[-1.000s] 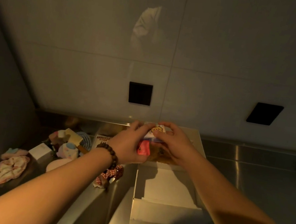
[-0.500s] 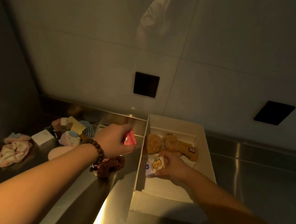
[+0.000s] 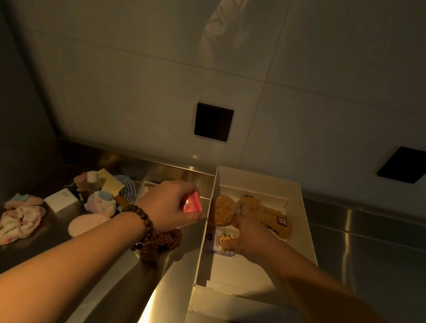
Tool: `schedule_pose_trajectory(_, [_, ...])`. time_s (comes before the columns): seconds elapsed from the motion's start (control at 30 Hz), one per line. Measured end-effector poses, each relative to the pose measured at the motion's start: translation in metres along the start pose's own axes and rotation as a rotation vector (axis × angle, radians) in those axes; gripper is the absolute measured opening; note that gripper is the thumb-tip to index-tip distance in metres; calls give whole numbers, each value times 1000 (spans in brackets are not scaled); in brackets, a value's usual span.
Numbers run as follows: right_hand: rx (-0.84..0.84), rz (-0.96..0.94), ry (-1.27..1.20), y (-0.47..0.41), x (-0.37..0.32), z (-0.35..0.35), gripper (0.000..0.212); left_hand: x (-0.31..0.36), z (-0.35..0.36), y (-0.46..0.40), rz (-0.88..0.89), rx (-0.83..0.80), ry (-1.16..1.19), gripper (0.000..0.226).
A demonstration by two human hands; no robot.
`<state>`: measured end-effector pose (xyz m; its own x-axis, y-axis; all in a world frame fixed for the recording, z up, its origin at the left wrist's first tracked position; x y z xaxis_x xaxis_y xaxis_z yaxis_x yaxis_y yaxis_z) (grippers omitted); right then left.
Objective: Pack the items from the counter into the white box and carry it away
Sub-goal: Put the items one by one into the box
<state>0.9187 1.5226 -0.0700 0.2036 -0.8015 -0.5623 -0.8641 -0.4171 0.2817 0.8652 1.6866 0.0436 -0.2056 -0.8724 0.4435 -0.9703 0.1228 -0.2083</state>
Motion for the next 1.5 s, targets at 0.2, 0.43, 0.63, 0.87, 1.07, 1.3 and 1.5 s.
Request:
schedule_pose_trajectory(0.2, [70, -46, -579, 37, -54, -62, 20, 45, -4, -9, 110, -17, -12, 50])
schedule_pose_trajectory(0.43, [59, -19, -652, 67, -57, -64, 13, 82, 17, -13, 196, -66, -20, 75])
schedule_pose_trajectory(0.63, [66, 149, -638, 70, 1, -62, 21, 38, 35, 3, 112, -168, -92, 121])
schedule_pose_trajectory(0.87, [-129, 496, -608, 62, 50, 28, 9, 3, 65, 24, 22, -316, -16, 124])
schedule_pose_trajectory(1.07, [-163, 383, -471, 44, 51, 33, 9, 1, 73, 26, 23, -275, 132, 107])
schedule_pose_trajectory(1.3, [-160, -205, 409, 36, 7, 22, 30, 1, 80, 25, 41, -249, 208, 96])
schedule_pose_trajectory(1.5, [-287, -283, 643, 34, -1, 47, 53, -1, 79, 25, 33, -241, 235, 97])
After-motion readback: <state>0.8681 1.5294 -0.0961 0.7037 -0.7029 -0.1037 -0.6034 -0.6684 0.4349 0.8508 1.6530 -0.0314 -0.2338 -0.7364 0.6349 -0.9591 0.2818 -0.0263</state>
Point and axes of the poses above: each hand's wrist, its own y-axis away from the middle knuckle, its own z-axis out of the palm, x = y × z, the point moved 10 cm from there along -y, towards the middle knuckle, and after that the axes turned 1 degree about -y, right-handed, at the moved point
